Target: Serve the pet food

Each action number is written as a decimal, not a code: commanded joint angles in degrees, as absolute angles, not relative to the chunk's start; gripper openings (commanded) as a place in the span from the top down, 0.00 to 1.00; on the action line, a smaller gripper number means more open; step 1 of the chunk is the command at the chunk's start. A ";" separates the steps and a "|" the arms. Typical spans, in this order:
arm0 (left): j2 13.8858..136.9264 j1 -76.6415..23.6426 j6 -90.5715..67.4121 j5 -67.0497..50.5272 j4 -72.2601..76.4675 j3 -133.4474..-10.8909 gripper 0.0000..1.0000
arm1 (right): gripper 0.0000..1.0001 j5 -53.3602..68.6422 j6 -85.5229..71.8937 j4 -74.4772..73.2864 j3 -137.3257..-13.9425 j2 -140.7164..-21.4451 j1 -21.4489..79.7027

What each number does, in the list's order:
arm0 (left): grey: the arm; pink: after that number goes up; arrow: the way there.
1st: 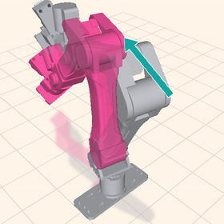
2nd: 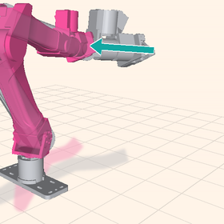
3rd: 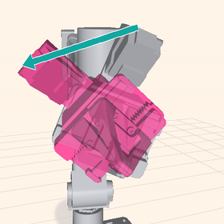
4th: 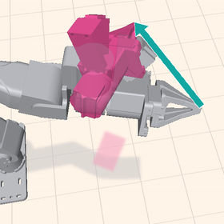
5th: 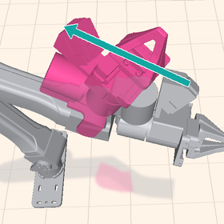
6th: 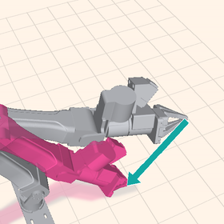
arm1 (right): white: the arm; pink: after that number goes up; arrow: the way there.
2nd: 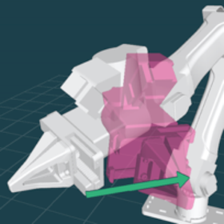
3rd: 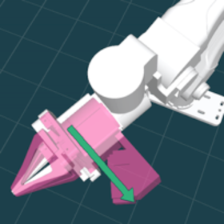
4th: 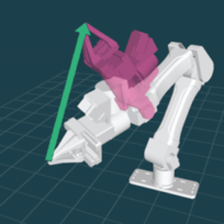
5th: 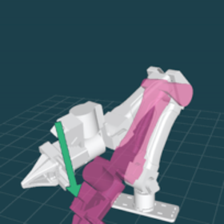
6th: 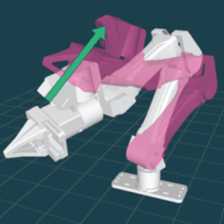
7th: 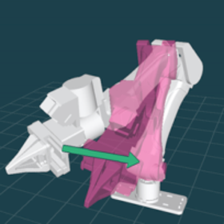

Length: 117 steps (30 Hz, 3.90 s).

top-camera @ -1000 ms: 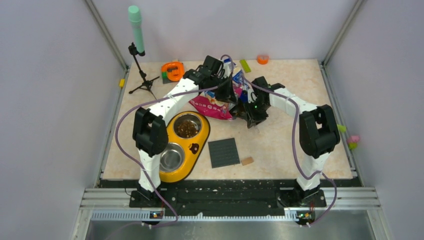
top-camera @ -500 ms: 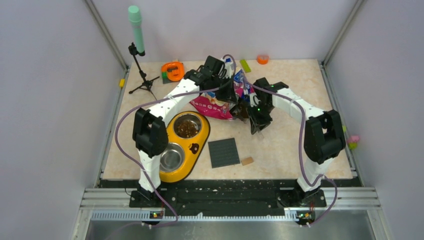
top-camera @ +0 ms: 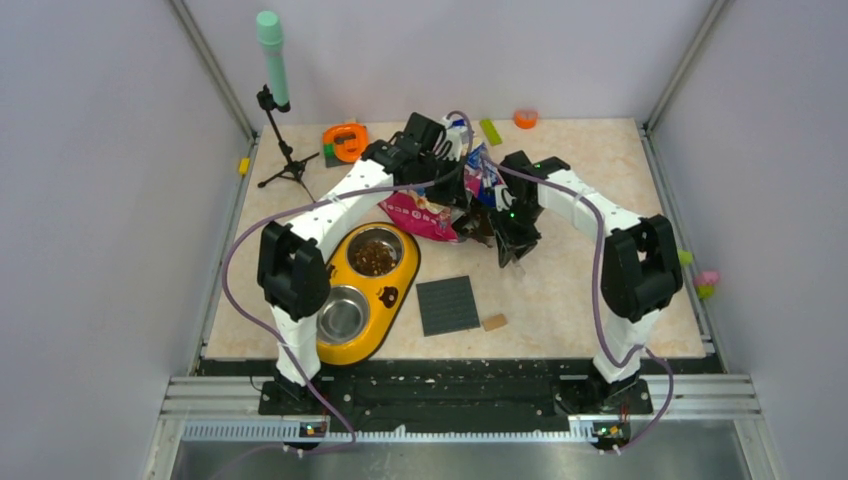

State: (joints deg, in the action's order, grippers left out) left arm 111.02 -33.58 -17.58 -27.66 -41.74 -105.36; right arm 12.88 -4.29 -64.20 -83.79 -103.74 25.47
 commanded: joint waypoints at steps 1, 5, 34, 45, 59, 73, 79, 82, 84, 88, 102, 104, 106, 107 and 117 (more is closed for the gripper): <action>106.82 -36.82 -13.12 -31.68 -47.14 -107.93 1.00 | 1.00 12.85 -5.96 -61.48 -88.08 -107.25 26.32; 108.05 -36.89 -13.73 -23.47 -46.72 -113.04 1.00 | 1.00 13.44 -7.77 -59.14 -91.75 -108.96 26.08; 107.68 -38.41 -23.11 -29.91 -34.89 -99.71 1.00 | 1.00 12.56 -6.19 -53.47 -78.15 -102.51 24.70; 111.86 -35.93 -25.84 -29.83 -33.76 -105.01 1.00 | 1.00 7.49 -2.56 -38.06 -69.00 -97.60 24.71; 113.55 -33.25 -25.66 -33.01 -34.19 -106.15 1.00 | 0.41 7.89 -6.50 -23.41 -55.36 -86.14 24.70; 114.79 -33.24 -24.43 -34.07 -36.38 -108.78 1.00 | 0.36 9.00 -8.19 1.32 -30.96 -59.12 25.02; 114.40 -33.02 -22.72 -34.08 -36.46 -108.99 1.00 | 0.33 -9.52 -14.15 17.90 -18.68 -53.20 32.27; 113.85 -32.64 -21.29 -35.16 -36.54 -108.53 1.00 | 0.32 -19.07 -14.33 28.55 -12.51 -54.12 39.07; 113.51 -32.12 -20.15 -35.73 -37.04 -108.21 1.00 | 0.32 -25.36 -13.90 35.10 -9.62 -56.90 42.58; 113.32 -31.65 -17.06 -36.24 -39.59 -108.53 1.00 | 0.31 -30.71 -13.30 42.21 -8.25 -60.16 44.73; 111.56 -30.28 -11.76 -35.51 -40.80 -105.48 1.00 | 0.31 -33.22 -16.24 80.52 -0.70 -90.12 46.29; 111.04 -30.28 -11.66 -35.53 -40.32 -104.91 1.00 | 0.32 -32.81 -13.90 87.80 -0.43 -95.46 46.61; 110.76 -30.21 -11.37 -35.37 -40.17 -104.56 1.00 | 0.32 -32.21 -11.67 95.89 -0.43 -102.60 46.77; 110.80 -30.16 -11.22 -35.34 -40.17 -104.51 1.00 | 0.32 -32.05 -11.02 98.28 -1.00 -105.42 46.80; 111.18 -29.99 -10.72 -35.28 -40.45 -105.05 1.00 | 0.33 -26.50 -5.01 98.57 -5.62 -112.58 46.66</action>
State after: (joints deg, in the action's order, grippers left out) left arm 114.37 -31.70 -12.71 -37.67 -41.65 -104.77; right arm -32.53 -7.53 89.58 -6.46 -109.71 46.11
